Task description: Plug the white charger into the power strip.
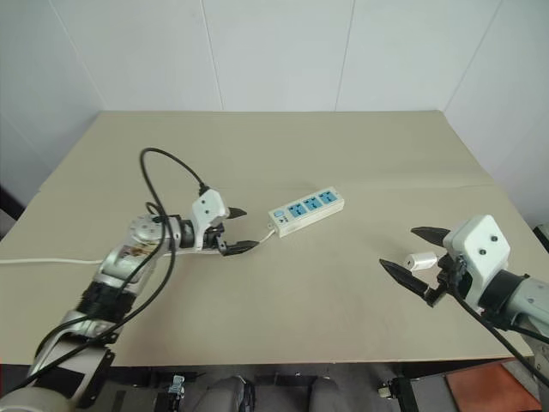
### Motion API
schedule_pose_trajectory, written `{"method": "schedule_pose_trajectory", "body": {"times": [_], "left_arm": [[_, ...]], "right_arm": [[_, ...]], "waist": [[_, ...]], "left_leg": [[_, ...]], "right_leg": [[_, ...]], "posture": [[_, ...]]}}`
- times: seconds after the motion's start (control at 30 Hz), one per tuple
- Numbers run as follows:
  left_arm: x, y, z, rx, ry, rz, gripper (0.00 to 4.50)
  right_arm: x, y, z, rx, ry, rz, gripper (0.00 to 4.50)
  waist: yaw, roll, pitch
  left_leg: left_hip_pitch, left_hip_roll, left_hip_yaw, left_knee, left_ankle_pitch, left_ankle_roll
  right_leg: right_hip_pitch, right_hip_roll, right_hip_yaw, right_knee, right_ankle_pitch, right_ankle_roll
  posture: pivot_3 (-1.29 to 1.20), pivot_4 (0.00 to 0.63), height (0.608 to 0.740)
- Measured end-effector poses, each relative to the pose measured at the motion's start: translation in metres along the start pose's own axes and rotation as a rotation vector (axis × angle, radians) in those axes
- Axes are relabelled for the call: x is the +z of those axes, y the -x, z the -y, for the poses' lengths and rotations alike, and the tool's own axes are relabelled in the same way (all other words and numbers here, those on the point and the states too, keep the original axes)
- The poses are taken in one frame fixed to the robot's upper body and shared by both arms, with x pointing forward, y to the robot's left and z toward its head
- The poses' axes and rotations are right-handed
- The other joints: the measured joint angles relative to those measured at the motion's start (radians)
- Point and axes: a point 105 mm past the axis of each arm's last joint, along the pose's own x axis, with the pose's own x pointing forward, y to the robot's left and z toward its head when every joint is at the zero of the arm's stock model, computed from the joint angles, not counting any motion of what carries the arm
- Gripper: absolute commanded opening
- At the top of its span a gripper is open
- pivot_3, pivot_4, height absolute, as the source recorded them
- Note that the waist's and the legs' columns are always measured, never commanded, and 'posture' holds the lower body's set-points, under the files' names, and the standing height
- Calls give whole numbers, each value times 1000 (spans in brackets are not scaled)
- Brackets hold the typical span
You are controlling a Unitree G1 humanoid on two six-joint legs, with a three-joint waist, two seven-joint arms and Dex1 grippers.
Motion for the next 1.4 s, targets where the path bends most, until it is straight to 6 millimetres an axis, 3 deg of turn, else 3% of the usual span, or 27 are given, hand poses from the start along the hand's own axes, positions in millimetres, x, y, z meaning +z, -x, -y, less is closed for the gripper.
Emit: {"method": "schedule_pose_trajectory", "body": {"times": [0.07, 0.27, 0.47, 0.53, 0.67, 0.87, 0.9, 0.97, 1.07, 1.2, 1.33, 1.4], "left_arm": [[-16, -15, 3, 15, 30, -53, 4051], [-13, -40, 10, 8, -6, -42, 2246], [-14, -43, 15, 11, -14, -33, 360], [-16, -39, 15, 20, -11, -29, 53], [-25, -15, 18, 28, -6, -39, 53], [-46, 47, 32, 39, 45, -108, 53], [-47, 55, 33, 39, 52, -118, 503], [-50, 63, 37, 34, 80, -124, 887], [-46, 67, 46, -29, 125, -76, 1817], [-10, 79, 58, -181, 119, 72, 3093], [15, 94, 41, -175, 73, 155, 4272], [28, 89, 28, -114, 34, 225, 4447]], "right_arm": [[3, 0, -1, 0, 3, 10, 4500], [6, -1, -1, -8, 6, 23, 4500], [10, -2, -3, -4, -1, 45, 4500], [9, -2, -3, -7, -2, 44, 4500], [9, -2, -3, -8, -3, 44, 4500], [8, -1, -3, -8, -6, 37, 4500], [7, -1, -3, -7, -7, 36, 4500], [8, -1, -3, -7, -6, 37, 4500], [8, -1, -3, -6, -4, 39, 4500], [10, -2, -2, -4, 5, 39, 4500], [8, -1, -3, -4, 1, 31, 4500], [9, -1, -3, -8, 1, 36, 4500]], "waist": [[3, 0, 0], [10, 0, 0], [7, 0, -1], [1, 0, -1], [-17, 0, -1], [-20, 1, -1], [-17, 1, -1], [-9, 1, -1], [5, 1, -1], [5, 0, -1], [5, 1, -1], [9, 1, -1]], "left_leg": [[0, 0, 0, 0, 0, 0], [3, -1, -1, 1, 0, 0], [4, -1, -1, 1, 0, 0], [5, 0, 0, 0, 0, 0], [5, 0, 0, -1, 0, 0], [5, 3, 0, -2, 0, 0], [5, 3, 0, -2, 0, 0], [5, 3, 0, -2, 0, 0], [4, 2, 0, -1, 0, 0], [2, 2, 0, -1, 0, 0], [4, 2, 0, -1, 0, 0], [5, 1, 0, 0, 0, 0]], "right_leg": [[0, 0, 0, 0, 0, 1], [4, -1, -1, 0, 1, 1], [4, -1, -1, 1, 1, 1], [4, -1, 0, 1, 1, 1], [3, -1, 0, 1, 1, 1], [3, -1, 1, 1, 1, 1], [3, -2, 1, 1, 1, 1], [4, -2, 0, 1, 1, 1], [3, -3, 0, 0, 1, 1], [2, -3, -1, 0, 0, 1], [4, -3, 0, 0, 0, 1], [5, -3, -1, 0, 1, 1]], "posture": [[0, 150, 740], [0, 150, 740], [0, 150, 740], [0, 150, 740], [0, 150, 740], [0, 150, 740], [0, 150, 740], [0, 150, 740], [0, 150, 740], [0, 150, 740], [0, 150, 740], [0, 150, 740]]}}
